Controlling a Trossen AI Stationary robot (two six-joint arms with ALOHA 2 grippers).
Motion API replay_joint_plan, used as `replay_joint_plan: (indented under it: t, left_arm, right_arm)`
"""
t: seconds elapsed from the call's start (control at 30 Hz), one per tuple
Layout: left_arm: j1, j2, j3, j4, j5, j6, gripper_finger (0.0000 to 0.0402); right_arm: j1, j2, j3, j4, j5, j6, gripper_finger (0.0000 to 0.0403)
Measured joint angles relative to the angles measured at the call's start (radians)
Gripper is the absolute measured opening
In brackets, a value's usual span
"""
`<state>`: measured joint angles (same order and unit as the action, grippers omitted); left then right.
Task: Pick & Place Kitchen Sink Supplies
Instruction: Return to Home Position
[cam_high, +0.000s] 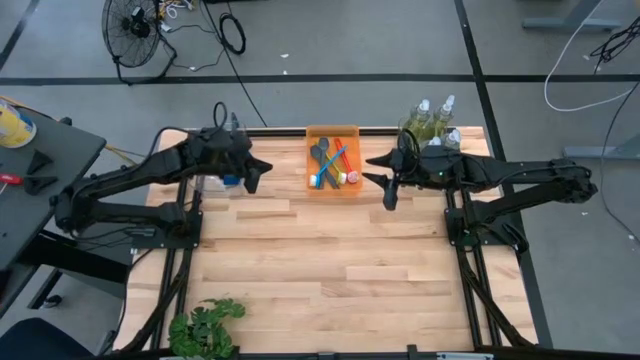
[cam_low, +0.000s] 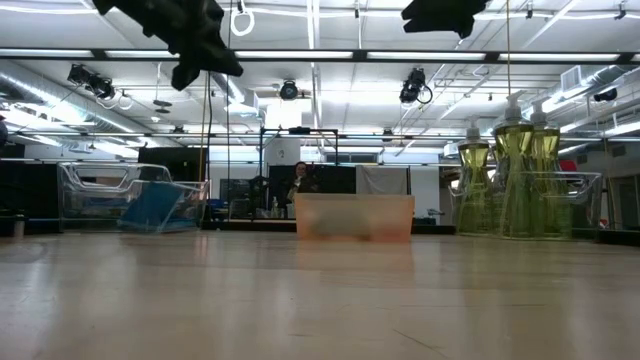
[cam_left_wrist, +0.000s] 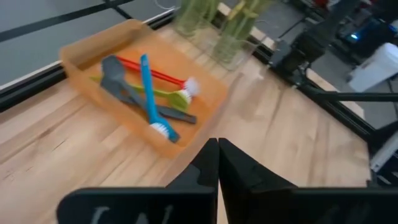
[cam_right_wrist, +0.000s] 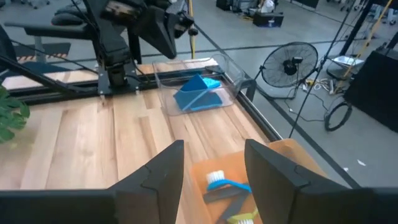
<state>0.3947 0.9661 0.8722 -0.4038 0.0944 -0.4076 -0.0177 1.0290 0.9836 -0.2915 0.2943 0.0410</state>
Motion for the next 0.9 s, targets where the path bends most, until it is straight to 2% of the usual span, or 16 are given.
replay_joint_plan:
  t: [0.17,0.3,0.43,0.77,0.9]
  left_arm:
    - [-0.064,0.0,0.0,0.059,0.0,0.01,0.0014]
    - [-0.121,0.0,0.0,0.127,0.007,0.084,0.0005]
    - [-0.156,0.0,0.0,0.142,-0.011,0.127,0.0013]
    - [-0.159,0.0,0.0,0.142,-0.015,0.0,0.004]
    - [-0.159,0.0,0.0,0.142,-0.015,0.0,0.0038]
  right_arm:
    - [0.0,0.0,0.0,-0.026,-0.002,-0.007,0.0169]
    - [0.0,0.0,0.0,-0.026,-0.039,-0.004,0.0154]
    - [0.0,0.0,0.0,-0.025,-0.062,0.0,0.012]
    - [0.0,0.0,0.0,-0.025,-0.128,-0.008,0.0012]
    - [0.001,0.0,0.0,-0.023,-0.156,-0.02,0.0006]
